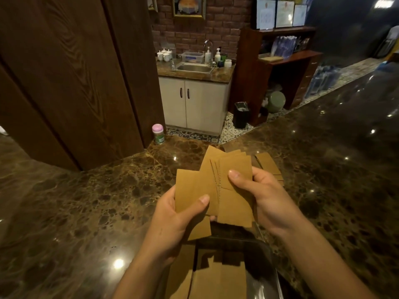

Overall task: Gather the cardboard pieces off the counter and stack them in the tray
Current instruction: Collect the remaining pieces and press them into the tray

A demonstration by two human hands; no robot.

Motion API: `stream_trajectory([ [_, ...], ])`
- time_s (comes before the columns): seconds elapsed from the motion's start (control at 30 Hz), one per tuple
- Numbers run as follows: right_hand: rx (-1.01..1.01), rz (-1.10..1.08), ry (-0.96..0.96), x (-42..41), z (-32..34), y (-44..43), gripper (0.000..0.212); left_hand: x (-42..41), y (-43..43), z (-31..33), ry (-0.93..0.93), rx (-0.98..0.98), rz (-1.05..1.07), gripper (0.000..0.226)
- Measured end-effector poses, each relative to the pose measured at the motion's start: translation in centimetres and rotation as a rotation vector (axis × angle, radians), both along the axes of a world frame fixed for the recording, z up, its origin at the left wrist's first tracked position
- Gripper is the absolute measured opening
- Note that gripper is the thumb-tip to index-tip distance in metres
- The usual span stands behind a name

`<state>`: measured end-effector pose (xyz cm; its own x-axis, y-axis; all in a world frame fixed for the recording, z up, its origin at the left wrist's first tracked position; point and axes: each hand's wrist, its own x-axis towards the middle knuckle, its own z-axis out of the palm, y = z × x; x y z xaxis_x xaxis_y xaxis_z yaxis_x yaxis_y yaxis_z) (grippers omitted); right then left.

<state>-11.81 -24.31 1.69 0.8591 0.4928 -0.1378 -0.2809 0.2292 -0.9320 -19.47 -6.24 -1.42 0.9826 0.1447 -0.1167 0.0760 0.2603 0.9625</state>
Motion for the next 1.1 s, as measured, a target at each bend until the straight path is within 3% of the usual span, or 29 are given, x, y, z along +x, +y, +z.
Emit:
stream_trajectory([
  [0.07,-0.087,-0.044,-0.303,0.2,0.1,-0.3,0.023,0.0,-0.1,0.1,0.093,-0.096,-0.015,0.033],
  [0.13,-0.252,-0.034,-0.754,0.5,0.4,-1.2,0.017,0.1,0.1,0.0,0.177,-0.254,-0.028,0.044],
  [0.27,-0.636,0.209,-1.556,0.6,0.6,-2.8,0.042,0.1,1.2,0.2,0.231,-0.477,-0.029,0.055],
  [0.33,-0.793,0.272,-1.774,0.0,0.9,-3.0,0.041,-0.1,1.3,0.2,0.156,-0.452,-0.062,0.048],
  [0.4,-0.861,0.306,-1.839,-0.7,1.1,-3.1,0.042,-0.3,1.1,0.0,0.089,-0.372,-0.083,0.050],
  [0.53,-0.995,0.389,-1.764,-0.7,0.8,-3.5,0.062,-0.2,0.4,-0.5,0.056,-0.360,-0.025,0.050],
  [0.6,-1.028,0.450,-1.607,-0.5,1.2,-3.9,0.066,-0.1,0.4,-0.4,0.074,-0.342,0.019,0.042],
  [0.7,-1.039,0.566,-1.242,0.5,3.0,-5.1,0.048,-0.1,0.8,-0.4,0.081,-0.252,0.068,0.042],
  [0.8,-0.763,0.493,-0.928,1.5,4.6,-5.4,0.018,-0.2,1.3,-0.5,0.051,-0.094,0.075,0.046],
  [0.87,-0.583,0.393,-0.733,2.1,5.2,-4.6,0.018,-0.3,1.2,-0.5,0.041,0.056,0.006,0.046],
  [1.0,-0.604,0.357,-0.589,3.6,4.7,-2.1,0.015,-0.5,0.5,0.0,0.000,0.126,-0.123,0.037],
  [1.1,-0.562,0.305,-0.520,4.2,3.9,-1.2,0.016,-0.7,0.7,-0.1,-0.023,0.082,-0.098,0.037],
])
